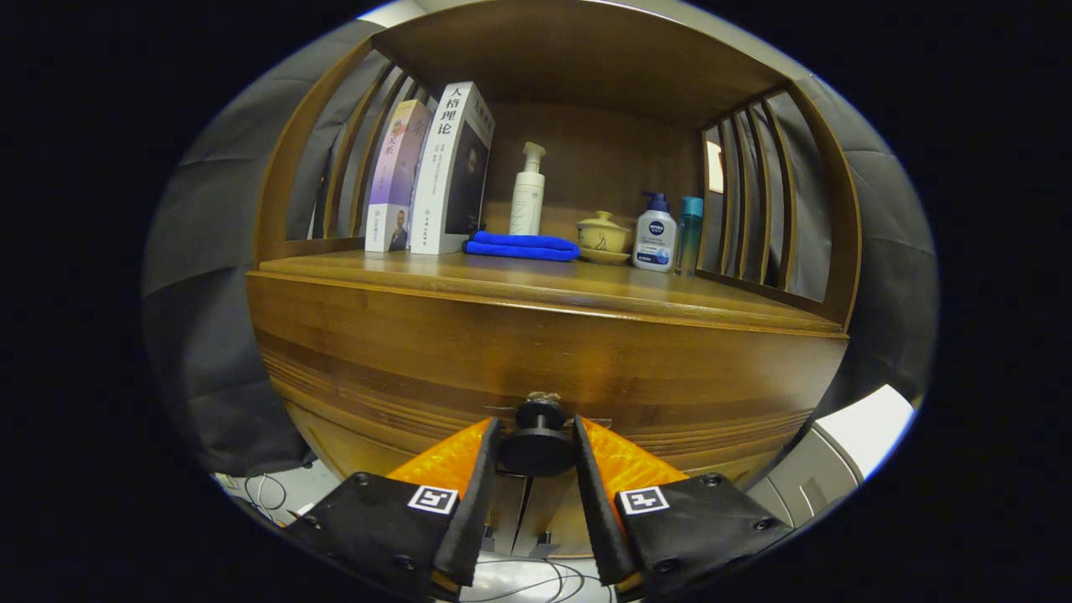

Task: Pull open the drawer, take out the items inside it, and place them on the countertop above the cabinet.

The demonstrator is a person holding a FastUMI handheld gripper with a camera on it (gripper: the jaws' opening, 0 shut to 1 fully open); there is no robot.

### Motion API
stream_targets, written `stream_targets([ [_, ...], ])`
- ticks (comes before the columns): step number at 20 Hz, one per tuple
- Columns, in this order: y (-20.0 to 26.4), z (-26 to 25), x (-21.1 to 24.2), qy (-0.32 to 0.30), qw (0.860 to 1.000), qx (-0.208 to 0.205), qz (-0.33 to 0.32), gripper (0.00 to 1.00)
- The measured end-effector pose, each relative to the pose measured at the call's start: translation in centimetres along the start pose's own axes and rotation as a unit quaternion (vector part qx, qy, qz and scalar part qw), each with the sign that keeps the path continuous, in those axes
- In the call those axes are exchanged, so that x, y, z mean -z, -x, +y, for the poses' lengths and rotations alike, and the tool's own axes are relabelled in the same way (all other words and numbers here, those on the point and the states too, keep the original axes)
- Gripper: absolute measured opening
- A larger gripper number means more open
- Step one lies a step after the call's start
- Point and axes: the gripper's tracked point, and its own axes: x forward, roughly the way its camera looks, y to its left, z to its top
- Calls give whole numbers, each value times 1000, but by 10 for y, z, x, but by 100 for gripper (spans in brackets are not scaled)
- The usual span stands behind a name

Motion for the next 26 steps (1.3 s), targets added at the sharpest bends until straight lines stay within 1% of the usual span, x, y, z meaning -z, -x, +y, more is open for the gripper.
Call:
stream_targets([
  [3,-1,1,-1,0,1000,6,0,41],
  [5,4,2,-2,4,1000,-6,6,32],
  [6,-3,2,0,2,1000,-8,6,27],
  [12,28,-1,9,5,1000,-6,7,27],
  [20,88,0,26,11,1000,-11,8,26],
  [26,115,1,35,10,1000,-13,9,27],
])
